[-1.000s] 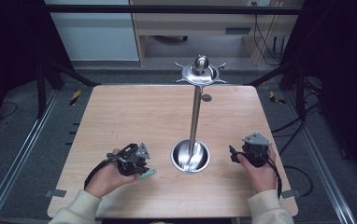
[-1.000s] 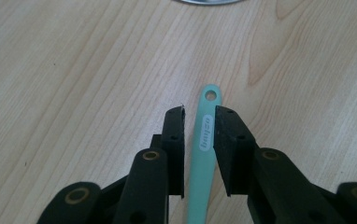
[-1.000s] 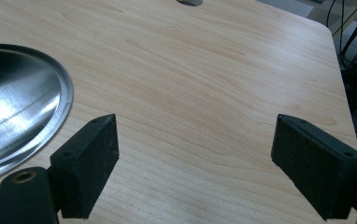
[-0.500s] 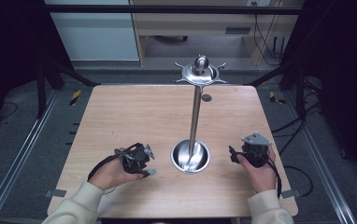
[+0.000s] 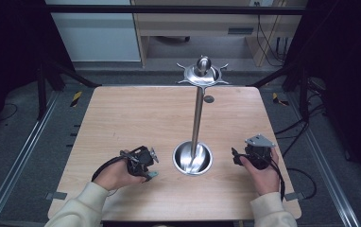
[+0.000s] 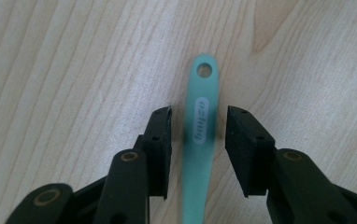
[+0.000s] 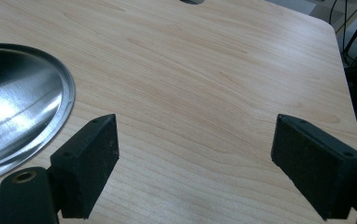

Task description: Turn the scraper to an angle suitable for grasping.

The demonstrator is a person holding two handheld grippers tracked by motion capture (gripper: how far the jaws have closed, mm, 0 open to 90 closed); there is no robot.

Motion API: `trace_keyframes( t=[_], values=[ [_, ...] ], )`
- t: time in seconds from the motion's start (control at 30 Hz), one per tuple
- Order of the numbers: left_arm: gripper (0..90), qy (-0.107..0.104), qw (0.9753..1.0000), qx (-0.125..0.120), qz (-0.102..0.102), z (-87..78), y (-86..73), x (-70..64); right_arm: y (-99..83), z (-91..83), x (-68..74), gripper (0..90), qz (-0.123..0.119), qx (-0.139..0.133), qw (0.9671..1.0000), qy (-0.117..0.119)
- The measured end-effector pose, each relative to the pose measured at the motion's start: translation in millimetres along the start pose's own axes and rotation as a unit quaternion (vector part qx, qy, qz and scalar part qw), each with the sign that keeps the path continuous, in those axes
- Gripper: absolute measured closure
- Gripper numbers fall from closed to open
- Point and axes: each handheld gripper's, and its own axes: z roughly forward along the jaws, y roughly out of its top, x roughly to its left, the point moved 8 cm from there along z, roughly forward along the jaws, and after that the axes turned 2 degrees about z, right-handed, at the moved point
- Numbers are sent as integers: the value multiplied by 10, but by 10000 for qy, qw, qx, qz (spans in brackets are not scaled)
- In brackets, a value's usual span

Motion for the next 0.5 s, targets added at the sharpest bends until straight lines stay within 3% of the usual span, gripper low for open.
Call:
trace_keyframes(
  t=[0.5],
  values=[
    [654,-97,9997,234,67,42,64,21,-2,-4,-2,153,15,13,10000,13]
  ],
)
